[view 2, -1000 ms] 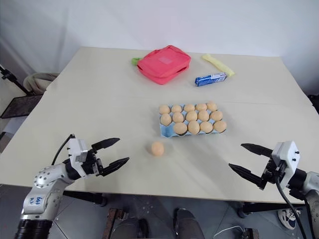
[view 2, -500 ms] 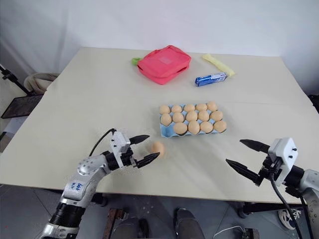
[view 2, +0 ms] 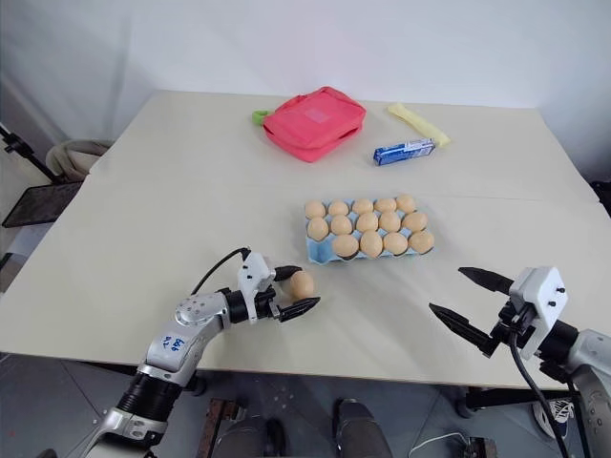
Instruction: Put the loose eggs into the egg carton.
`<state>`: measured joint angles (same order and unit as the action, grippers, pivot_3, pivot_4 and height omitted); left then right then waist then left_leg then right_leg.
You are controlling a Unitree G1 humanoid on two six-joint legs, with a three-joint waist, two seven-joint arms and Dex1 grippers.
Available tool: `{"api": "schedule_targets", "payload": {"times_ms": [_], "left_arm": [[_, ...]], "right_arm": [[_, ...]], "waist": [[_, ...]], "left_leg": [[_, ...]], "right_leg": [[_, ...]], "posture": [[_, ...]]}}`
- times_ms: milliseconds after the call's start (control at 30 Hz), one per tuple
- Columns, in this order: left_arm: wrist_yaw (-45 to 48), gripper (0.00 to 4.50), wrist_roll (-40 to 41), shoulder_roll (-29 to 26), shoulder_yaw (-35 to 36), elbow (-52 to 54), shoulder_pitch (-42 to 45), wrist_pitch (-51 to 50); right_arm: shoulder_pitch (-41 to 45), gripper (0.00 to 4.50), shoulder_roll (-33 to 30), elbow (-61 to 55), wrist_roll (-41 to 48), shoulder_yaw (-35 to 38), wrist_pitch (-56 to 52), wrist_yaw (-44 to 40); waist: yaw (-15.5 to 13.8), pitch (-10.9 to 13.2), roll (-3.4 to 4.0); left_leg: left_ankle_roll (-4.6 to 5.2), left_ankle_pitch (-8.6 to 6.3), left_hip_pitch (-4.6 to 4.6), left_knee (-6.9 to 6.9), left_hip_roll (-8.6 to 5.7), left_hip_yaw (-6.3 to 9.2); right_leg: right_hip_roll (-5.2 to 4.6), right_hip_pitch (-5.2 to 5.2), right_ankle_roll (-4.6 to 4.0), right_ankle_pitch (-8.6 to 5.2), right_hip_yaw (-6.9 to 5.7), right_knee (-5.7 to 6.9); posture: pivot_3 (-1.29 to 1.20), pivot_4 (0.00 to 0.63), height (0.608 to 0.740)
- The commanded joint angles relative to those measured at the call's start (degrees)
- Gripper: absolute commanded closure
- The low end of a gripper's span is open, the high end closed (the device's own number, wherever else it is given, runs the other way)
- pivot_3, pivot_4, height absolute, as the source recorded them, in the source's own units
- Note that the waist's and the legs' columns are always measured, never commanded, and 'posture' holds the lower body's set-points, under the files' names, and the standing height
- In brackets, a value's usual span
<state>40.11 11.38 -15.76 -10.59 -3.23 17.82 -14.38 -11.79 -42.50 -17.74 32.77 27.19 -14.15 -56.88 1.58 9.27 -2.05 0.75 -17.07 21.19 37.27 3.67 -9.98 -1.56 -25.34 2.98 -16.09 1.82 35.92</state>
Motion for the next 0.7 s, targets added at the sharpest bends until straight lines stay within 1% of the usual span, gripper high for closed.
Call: {"api": "schedule_targets", "payload": {"times_ms": [33,67,333,500,633,700], "left_arm": [[-0.36,1.65,-0.24,0.80,-0.24,0.62,0.91,0.48],[-0.51,1.88,-0.32,0.86,-0.15,0.91,0.81,0.62],[2.48,1.88,1.91,-0.07,1.40,2.73,1.73,0.55],[4.00,1.88,6.61,0.36,4.17,5.81,5.31,-1.63],[0.18,1.88,5.62,3.32,6.87,-1.05,12.08,1.94],[0.00,1.88,3.85,3.91,6.18,-5.20,14.66,3.44]], "right_arm": [[0.21,0.00,0.12,-1.44,0.66,0.12,-0.01,0.55],[0.23,0.00,0.11,-1.39,0.62,0.04,0.00,0.61],[0.85,0.00,0.19,-0.54,0.10,-0.87,0.36,1.07],[0.82,0.00,0.21,-0.37,0.05,-1.14,0.63,1.45],[0.87,0.00,0.58,-0.27,-0.25,-1.64,0.85,1.98],[0.93,0.00,0.84,-0.27,-0.42,-1.90,0.97,2.23]], "waist": [[0.00,0.00,0.00],[0.02,0.00,0.00],[0.04,0.00,0.00],[-0.01,0.00,0.00],[-0.17,0.00,0.00],[-0.12,0.00,0.00]], "left_leg": [[0.00,0.00,0.00,0.01,0.00,0.00],[0.00,0.00,0.00,0.00,-0.01,0.00],[0.01,0.00,-0.01,0.00,0.00,0.00],[0.01,0.01,0.01,0.03,-0.01,0.00],[0.03,0.02,0.01,0.08,-0.05,0.04],[0.05,0.02,0.00,0.12,-0.08,0.07]], "right_leg": [[-0.01,0.00,0.01,0.00,0.00,0.00],[-0.01,0.00,0.01,0.01,0.00,0.00],[0.00,0.00,0.01,0.00,0.00,0.01],[0.00,0.00,0.02,0.01,0.00,0.02],[0.00,0.07,0.08,0.05,-0.01,0.01],[0.01,0.11,0.13,0.07,0.01,-0.02]], "posture": [[0.00,0.150,0.740],[0.00,0.150,0.740],[0.00,0.150,0.740],[0.00,0.150,0.740],[0.00,0.150,0.740],[0.00,0.150,0.740]]}}
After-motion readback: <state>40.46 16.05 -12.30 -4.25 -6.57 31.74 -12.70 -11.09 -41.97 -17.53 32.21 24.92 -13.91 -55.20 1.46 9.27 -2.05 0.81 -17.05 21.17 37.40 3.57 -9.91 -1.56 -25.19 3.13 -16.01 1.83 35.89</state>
